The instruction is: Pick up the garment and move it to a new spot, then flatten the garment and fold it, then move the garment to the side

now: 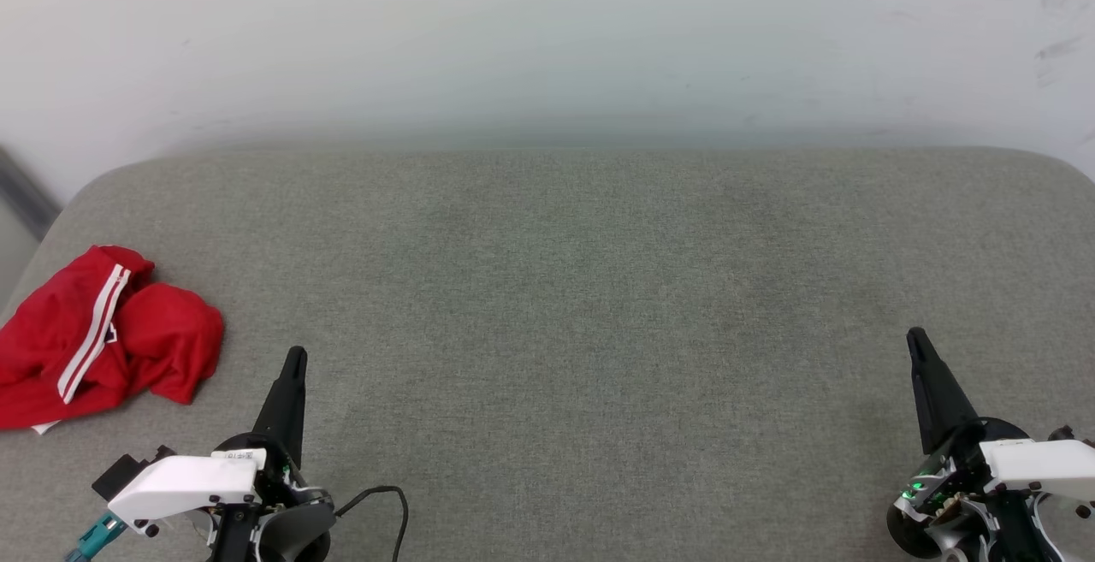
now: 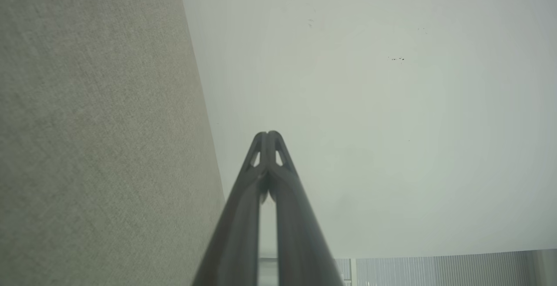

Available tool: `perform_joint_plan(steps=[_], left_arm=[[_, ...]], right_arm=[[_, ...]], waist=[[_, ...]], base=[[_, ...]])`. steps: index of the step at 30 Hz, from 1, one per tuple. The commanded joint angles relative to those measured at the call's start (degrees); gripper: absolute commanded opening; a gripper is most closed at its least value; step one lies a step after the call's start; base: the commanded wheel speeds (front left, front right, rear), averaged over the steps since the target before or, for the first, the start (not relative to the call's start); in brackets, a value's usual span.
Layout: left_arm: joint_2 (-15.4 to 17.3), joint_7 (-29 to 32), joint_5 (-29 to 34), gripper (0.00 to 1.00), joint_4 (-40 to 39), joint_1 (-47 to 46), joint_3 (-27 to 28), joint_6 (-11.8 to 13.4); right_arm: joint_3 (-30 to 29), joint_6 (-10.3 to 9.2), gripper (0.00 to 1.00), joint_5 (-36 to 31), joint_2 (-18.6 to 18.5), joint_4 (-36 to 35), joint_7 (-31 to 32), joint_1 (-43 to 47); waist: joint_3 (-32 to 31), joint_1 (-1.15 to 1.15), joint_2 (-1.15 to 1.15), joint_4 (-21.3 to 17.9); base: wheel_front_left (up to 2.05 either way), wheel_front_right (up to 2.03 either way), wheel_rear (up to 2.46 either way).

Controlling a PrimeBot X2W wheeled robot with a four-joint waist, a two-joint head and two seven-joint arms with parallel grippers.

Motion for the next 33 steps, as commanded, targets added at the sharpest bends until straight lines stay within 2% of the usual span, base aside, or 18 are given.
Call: perform_joint_plan(steps=[1,19,20,33], left_arm=[[-0.1,0.1,0.0,0.00,-0.1,0.4,0.1,-0.1],[-0.1,0.1,0.0,0.00,-0.1,0.4,0.1,-0.1],[0.0,0.0,0.0,1.00,0.0,0.0,0.0,0.0],[0.0,-3.3,0.5,1.00,-1.1,-1.0,-3.4,0.0]], right_arm=[[0.0,-0.02,0.00,0.2,0.0,0.1,0.0,-0.6],[0.0,-0.02,0.00,0.2,0.0,0.1,0.0,-0.6],[0.0,0.00,1.00,0.0,0.0,0.0,0.0,0.0],[0.9,0.00,1.00,-1.2,-0.1,-1.5,-2.5,0.3]], waist=[[0.0,0.00,0.00,0.0],[0.0,0.00,0.00,0.0],[0.0,0.00,0.00,0.0],[0.1,0.00,0.00,0.0]], base=[[0.00,0.00,0.00],[0.00,0.00,0.00],[0.00,0.00,0.00],[0.00,0.00,0.00]])
